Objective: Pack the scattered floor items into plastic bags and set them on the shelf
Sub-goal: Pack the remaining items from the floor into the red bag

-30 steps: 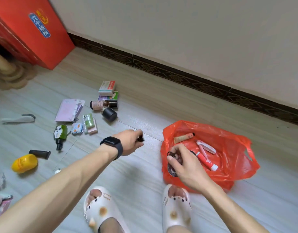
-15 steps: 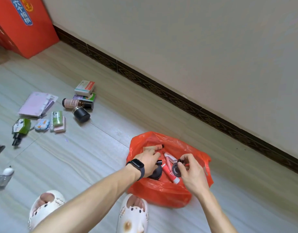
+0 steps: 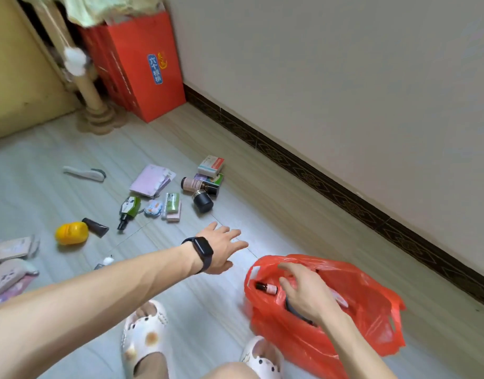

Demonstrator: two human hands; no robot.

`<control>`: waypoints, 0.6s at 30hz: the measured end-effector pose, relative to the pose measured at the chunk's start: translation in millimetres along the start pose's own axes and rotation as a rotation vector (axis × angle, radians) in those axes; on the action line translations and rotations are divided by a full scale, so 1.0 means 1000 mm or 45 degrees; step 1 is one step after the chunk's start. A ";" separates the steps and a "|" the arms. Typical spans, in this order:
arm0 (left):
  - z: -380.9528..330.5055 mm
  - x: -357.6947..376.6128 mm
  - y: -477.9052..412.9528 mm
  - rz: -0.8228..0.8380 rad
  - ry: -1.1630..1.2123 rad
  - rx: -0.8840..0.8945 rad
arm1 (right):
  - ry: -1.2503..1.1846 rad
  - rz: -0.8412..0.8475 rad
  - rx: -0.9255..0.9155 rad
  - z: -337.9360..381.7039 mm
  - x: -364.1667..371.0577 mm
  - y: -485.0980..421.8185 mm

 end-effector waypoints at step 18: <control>0.207 0.186 0.178 0.166 0.551 -1.019 | 0.594 0.516 -0.712 0.242 0.091 -0.147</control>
Point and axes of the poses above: each hand's wrist, its own y-axis away from the middle knuckle, its own x-axis out of the palm, z = x × y, the point moved 2 cm from there along -y, towards the middle knuckle, and after that the axes turned 2 degrees about -x, right-handed, at the moved point
